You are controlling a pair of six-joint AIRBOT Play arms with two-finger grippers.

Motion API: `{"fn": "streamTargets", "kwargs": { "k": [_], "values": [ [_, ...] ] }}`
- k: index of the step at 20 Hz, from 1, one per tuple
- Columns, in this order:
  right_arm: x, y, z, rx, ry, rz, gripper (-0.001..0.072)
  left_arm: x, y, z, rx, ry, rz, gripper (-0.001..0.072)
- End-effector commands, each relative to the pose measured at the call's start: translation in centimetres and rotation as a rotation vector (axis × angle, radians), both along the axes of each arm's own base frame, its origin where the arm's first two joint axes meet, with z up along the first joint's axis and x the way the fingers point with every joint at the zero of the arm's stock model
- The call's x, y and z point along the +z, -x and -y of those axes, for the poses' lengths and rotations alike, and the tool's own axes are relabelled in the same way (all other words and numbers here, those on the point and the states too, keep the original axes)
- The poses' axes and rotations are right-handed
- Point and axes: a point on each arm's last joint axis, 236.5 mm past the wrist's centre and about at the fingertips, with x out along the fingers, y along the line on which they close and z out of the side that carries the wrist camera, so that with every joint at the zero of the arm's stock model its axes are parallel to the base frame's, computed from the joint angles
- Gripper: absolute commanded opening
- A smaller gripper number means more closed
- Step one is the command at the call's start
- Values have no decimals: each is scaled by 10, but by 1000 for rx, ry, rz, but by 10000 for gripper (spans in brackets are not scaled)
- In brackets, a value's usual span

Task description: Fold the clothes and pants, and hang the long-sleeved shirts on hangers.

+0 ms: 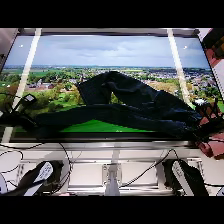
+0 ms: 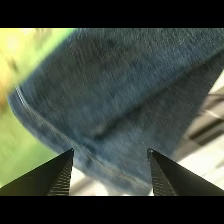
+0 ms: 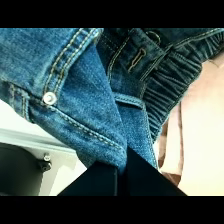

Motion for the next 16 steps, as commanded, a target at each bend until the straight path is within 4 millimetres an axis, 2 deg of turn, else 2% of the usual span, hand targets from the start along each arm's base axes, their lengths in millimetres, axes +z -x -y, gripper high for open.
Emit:
{"fn": "streamTargets", "kwargs": {
  "k": [1,8,9,11,14,15,16],
  "values": [
    [-3,-3,0,1,-5,-2,41,-14,-17,5,-105,-28,14,548],
    [-5,-3,0,-2,-9,-9,41,-59,-11,25,-164,46,-129,545],
    [-5,-3,0,-7,-10,-8,41,-64,-13,26,-167,46,-133,543],
    [-5,-5,-3,-8,-25,-1,41,-70,-25,20,-157,22,-97,469],
    [-6,-7,-8,-9,-45,7,41,-77,-37,13,-146,-3,-63,464],
    [-6,-7,-8,-9,-46,8,41,-80,-38,12,-144,-4,-63,372],
    [-6,-7,-8,-9,-46,8,41,-81,-39,12,-142,-6,-59,240]
  ]
}}
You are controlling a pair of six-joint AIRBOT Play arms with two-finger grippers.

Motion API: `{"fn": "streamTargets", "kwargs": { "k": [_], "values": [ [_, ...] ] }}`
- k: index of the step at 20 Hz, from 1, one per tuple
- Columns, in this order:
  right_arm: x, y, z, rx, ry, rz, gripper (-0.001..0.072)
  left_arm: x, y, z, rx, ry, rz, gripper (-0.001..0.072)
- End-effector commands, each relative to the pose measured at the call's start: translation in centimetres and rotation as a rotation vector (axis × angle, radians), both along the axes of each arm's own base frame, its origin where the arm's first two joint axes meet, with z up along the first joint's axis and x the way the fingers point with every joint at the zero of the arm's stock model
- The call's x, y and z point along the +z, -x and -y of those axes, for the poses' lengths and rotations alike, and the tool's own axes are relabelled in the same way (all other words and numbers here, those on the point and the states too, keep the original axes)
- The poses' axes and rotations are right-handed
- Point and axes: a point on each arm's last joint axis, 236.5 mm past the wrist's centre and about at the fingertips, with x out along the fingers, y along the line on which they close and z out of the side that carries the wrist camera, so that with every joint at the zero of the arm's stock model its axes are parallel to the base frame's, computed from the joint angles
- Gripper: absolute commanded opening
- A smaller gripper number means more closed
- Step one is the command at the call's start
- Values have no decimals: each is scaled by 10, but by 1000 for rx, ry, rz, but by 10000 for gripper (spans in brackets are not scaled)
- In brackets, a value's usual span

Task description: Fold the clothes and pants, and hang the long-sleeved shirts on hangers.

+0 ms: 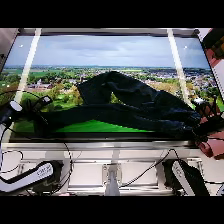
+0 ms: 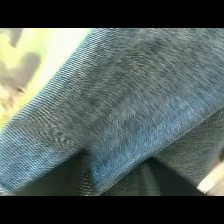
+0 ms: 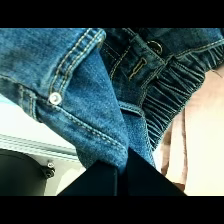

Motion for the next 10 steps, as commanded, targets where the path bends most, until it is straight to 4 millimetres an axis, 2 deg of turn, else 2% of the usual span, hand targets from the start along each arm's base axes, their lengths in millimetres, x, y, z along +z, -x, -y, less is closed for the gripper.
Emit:
{"fn": "streamTargets", "kwargs": {
  "k": [1,2,6,8,10],
  "values": [
    [0,-2,-4,-3,-16,7,41,-9,-14,-9,7,-34,42,142],
    [0,-2,-4,-6,-17,8,41,-8,-18,-11,11,-43,62,25],
    [0,-3,-4,-30,-18,14,41,11,-46,-25,24,-100,178,23],
    [0,-12,-2,-27,-10,55,41,37,-75,-40,38,-157,302,22],
    [7,-41,4,-20,16,176,41,82,-118,-63,67,-256,513,22]
  ]
}}
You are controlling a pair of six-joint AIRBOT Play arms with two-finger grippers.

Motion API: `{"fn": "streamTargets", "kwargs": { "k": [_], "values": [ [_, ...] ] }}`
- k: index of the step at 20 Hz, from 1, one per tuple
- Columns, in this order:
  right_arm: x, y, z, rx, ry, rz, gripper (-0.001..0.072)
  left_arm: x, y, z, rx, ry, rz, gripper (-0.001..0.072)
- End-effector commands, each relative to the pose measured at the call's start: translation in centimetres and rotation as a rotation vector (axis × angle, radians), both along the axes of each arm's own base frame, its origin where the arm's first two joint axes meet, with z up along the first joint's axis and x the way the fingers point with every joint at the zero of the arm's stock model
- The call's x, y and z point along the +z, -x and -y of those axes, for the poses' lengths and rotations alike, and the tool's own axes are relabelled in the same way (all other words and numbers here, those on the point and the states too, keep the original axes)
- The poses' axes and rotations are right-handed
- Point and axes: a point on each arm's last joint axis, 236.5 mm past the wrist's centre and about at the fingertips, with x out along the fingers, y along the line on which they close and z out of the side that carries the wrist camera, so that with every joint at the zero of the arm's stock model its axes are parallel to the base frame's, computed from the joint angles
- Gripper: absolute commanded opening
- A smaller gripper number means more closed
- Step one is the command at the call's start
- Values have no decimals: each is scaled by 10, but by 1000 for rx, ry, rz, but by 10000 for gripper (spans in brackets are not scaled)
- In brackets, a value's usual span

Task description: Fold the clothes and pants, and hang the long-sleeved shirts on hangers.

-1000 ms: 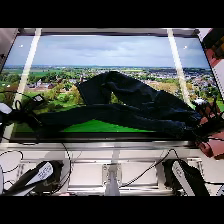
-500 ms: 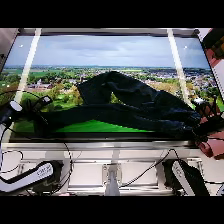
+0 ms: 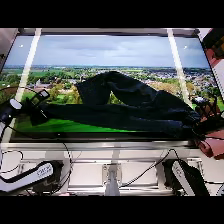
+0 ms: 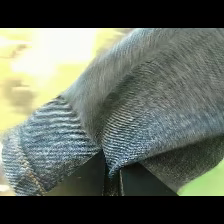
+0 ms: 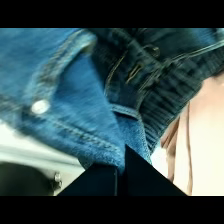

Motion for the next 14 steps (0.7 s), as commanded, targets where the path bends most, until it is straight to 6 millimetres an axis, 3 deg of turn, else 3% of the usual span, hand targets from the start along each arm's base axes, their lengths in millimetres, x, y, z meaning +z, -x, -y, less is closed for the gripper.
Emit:
{"fn": "streamTargets", "kwargs": {
  "k": [1,4,6,8,9,11,13,14],
  "values": [
    [16,-48,16,3,68,203,40,75,-67,-35,46,-155,348,22],
    [79,-123,50,-78,201,571,39,159,-117,-51,71,-291,674,19],
    [126,-168,69,-129,251,793,38,190,-136,-53,148,-229,780,18],
    [160,-211,85,-197,248,956,38,215,-159,-57,221,-145,855,18],
    [166,-230,89,-223,229,991,38,230,-173,-54,211,-140,888,19],
    [160,-266,83,-232,172,975,39,255,-195,-32,161,-125,937,20],
    [141,-285,63,-200,121,893,39,256,-201,-7,117,-99,933,21],
    [132,-284,53,-176,109,840,39,244,-200,4,90,-71,880,22]
  ]
}}
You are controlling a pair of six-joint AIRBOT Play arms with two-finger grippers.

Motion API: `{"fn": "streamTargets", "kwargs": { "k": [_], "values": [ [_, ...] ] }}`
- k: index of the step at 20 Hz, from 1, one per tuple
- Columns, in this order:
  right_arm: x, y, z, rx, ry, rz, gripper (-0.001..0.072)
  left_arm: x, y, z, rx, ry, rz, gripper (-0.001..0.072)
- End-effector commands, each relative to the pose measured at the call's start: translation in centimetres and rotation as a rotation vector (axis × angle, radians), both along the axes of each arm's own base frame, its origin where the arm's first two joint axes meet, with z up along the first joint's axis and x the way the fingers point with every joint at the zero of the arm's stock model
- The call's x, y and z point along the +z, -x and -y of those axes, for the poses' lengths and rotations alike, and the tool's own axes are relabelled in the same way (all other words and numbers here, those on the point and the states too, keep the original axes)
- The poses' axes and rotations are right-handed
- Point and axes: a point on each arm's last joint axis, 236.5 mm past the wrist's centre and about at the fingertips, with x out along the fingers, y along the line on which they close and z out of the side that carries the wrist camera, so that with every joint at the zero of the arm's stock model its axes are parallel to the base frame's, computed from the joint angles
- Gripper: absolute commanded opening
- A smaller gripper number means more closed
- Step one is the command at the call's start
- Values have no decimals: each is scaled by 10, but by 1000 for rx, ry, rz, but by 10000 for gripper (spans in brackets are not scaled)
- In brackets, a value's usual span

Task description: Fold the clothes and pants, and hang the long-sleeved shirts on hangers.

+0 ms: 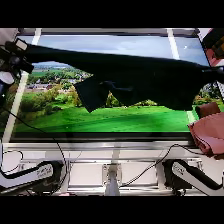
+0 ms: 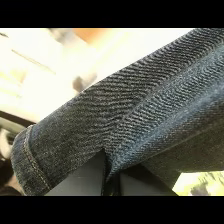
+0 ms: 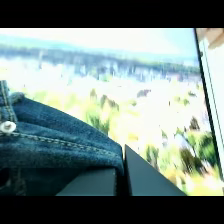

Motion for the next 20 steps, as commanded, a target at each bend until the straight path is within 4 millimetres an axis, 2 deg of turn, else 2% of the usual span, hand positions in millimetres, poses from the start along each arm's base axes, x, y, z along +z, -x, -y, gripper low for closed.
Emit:
{"fn": "streamTargets", "kwargs": {
  "k": [1,3,4,6,8,10,12,14,15,18,20],
  "values": [
    [-18,-20,-27,44,-65,-91,39,-17,-6,41,-102,77,-102,22],
    [-39,10,-31,71,-42,-266,40,-70,21,64,-167,209,-333,19],
    [-53,31,-32,94,-32,-380,39,-91,35,67,-163,260,-419,17],
    [-71,66,-35,148,-7,-551,39,-129,64,52,-94,248,-564,14],
    [-72,84,-39,165,8,-572,39,-153,89,34,-1,199,-645,13],
    [-69,104,-45,187,35,-557,38,-173,115,38,21,243,-717,14],
    [-77,134,-54,202,42,-566,39,-199,150,45,17,268,-846,14],
    [-94,171,-65,221,45,-591,39,-213,177,51,15,282,-936,14],
    [-103,191,-71,237,50,-619,39,-213,184,53,16,285,-953,15],
    [-130,249,-82,287,55,-753,40,-198,197,49,21,241,-954,14],
    [-146,269,-88,321,43,-818,41,-184,209,49,25,228,-962,14]
  ]
}}
